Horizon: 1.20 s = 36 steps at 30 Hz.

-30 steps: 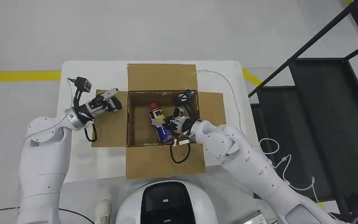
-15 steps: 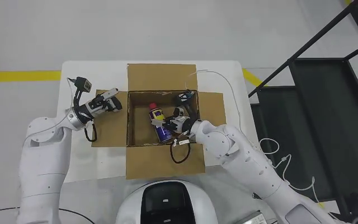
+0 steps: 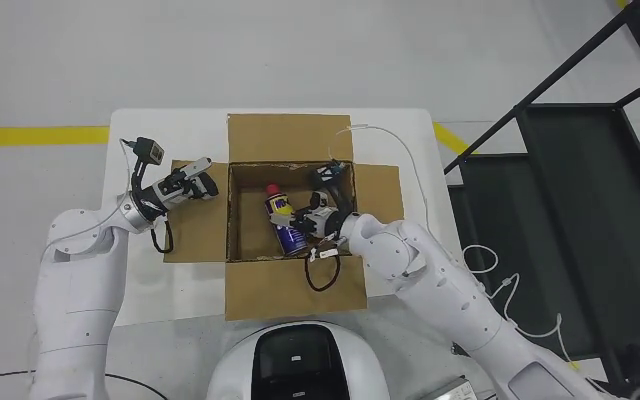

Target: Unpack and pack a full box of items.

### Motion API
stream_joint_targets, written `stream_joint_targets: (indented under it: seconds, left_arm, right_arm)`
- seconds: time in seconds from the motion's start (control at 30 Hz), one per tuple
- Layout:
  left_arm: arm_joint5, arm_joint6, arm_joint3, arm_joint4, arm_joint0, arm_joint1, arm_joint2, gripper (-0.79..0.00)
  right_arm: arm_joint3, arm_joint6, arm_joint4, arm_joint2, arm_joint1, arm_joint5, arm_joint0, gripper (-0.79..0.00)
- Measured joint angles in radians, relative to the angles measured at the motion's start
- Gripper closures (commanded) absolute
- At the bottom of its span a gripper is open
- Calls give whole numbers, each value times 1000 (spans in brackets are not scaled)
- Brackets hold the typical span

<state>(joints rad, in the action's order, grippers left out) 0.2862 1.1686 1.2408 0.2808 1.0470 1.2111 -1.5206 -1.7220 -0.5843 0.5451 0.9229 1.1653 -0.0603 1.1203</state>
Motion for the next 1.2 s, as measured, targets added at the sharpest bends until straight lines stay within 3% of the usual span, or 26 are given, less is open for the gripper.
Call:
stream_joint_targets:
  seconds: [0.37, 0.5, 1.2]
  left_arm:
    - [0, 0, 0, 0, 0, 0, 0, -785]
    - [0, 0, 0, 0, 0, 0, 0, -785]
    - [0, 0, 0, 0, 0, 0, 0, -785]
  right_arm:
    - [257, -178, 60, -214, 79, 27, -256, -785]
    - [350, -172, 64, -268, 111, 24, -307, -785]
    - [386, -132, 92, -279, 131, 16, -317, -785]
